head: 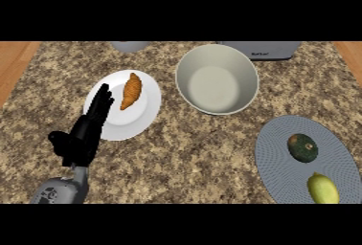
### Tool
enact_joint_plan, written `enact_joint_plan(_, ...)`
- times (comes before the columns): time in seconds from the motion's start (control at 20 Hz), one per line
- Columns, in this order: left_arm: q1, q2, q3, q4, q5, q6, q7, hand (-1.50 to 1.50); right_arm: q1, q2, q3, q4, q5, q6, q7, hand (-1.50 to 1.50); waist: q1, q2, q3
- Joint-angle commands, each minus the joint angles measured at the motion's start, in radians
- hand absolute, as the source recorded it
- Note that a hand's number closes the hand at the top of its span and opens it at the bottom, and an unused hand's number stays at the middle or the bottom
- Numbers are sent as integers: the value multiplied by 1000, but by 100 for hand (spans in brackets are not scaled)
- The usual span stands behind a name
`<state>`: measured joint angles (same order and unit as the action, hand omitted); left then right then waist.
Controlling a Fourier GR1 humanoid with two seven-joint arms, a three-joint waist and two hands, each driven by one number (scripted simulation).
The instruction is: Pick the lemon from the placemat and place it in the bowl
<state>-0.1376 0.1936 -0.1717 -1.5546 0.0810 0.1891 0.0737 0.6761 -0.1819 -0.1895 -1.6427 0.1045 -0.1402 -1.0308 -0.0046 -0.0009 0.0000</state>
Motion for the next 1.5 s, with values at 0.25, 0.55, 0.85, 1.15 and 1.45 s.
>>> enact_joint_plan(0.25, 44, -36, 8, -5, -40, -20, -41, 0, -94, 17, -1, 142, 5, 70, -66, -150, 3, 0, 0)
enact_joint_plan(0.55, -7, -44, 44, -19, -26, -44, 41, 0, -257, 4, -23, 226, 17, 64, 2, -150, 4, 1, 0)
enact_joint_plan(0.85, -7, -37, 91, 14, -49, -74, -2, 0, -330, -14, -73, 320, 23, 67, -4, -150, 3, 1, 0)
enact_joint_plan(1.15, -57, -85, 77, 90, -71, -56, -34, 0, -362, 47, -95, 390, 123, -115, 49, -150, 0, 2, 0)
enact_joint_plan(1.45, -56, -107, 90, 92, -96, -71, -25, 0, -431, -6, -97, 427, 144, -48, 86, -150, 1, 1, 0)
